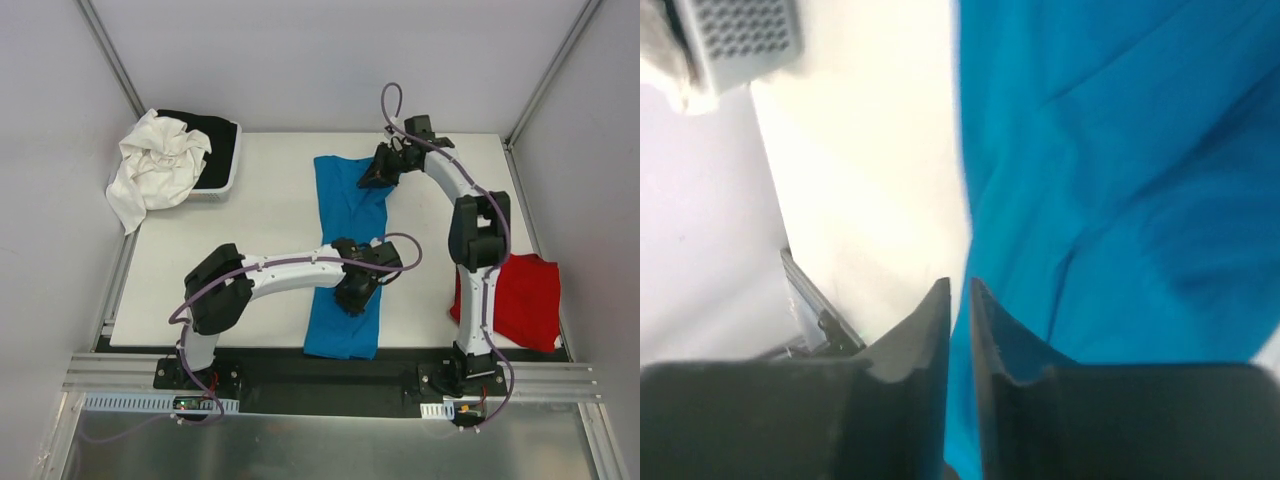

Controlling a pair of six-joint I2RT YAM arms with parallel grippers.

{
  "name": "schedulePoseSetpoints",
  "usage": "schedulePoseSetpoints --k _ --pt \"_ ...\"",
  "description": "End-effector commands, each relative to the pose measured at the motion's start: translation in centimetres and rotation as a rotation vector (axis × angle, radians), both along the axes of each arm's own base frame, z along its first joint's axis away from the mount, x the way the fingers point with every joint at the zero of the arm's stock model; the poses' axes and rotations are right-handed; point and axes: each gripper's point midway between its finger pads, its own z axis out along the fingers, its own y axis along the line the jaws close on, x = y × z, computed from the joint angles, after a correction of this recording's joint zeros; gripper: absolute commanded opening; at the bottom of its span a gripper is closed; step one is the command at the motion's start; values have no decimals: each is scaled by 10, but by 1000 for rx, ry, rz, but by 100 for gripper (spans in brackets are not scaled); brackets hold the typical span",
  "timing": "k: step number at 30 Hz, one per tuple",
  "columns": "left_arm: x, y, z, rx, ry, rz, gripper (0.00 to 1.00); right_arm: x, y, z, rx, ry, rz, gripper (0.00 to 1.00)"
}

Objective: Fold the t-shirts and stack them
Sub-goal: Fold the tshirt

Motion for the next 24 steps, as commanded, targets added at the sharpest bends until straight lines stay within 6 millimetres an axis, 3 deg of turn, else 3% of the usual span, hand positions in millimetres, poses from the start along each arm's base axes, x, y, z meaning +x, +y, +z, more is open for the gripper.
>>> schedulePoseSetpoints --k 1,2,4,6,7,8,9,11,13,14,15,16,20,24 --pt "27 -1 64 -27 -160 12 28 -55 -9 113 11 -213 71 25" --pt "33 -1 74 -34 -184 29 32 -73 -14 95 -10 -164 83 27" --pt "38 9 85 -37 -193 81 35 -102 -26 105 -31 -178 76 25" --pt "44 26 93 -39 -198 139 37 -136 -42 73 -78 -101 74 28" --pt "43 33 93 -40 -190 179 39 -149 -48 65 -100 -76 71 33" --pt "40 47 85 -12 -175 202 39 -162 -55 70 -99 -93 63 36" --pt "36 55 93 -34 -175 225 40 -187 -61 45 -112 -20 75 38" --pt "26 75 81 -3 -145 281 41 -213 -67 43 -112 -27 79 45" --pt "15 86 81 -14 -122 319 41 -248 -73 20 -112 45 88 57" --pt "6 98 68 23 -99 327 41 -260 -73 16 -91 54 97 72" --pt "2 103 69 13 -91 350 41 -263 -71 26 -57 -43 100 100" --pt "-3 107 65 15 -78 357 41 -286 -72 7 -32 24 88 100" --pt "-14 122 53 31 -58 382 41 -313 -75 -1 12 41 53 100" --pt "-16 122 57 6 -57 400 41 -318 -62 29 182 -7 61 100"
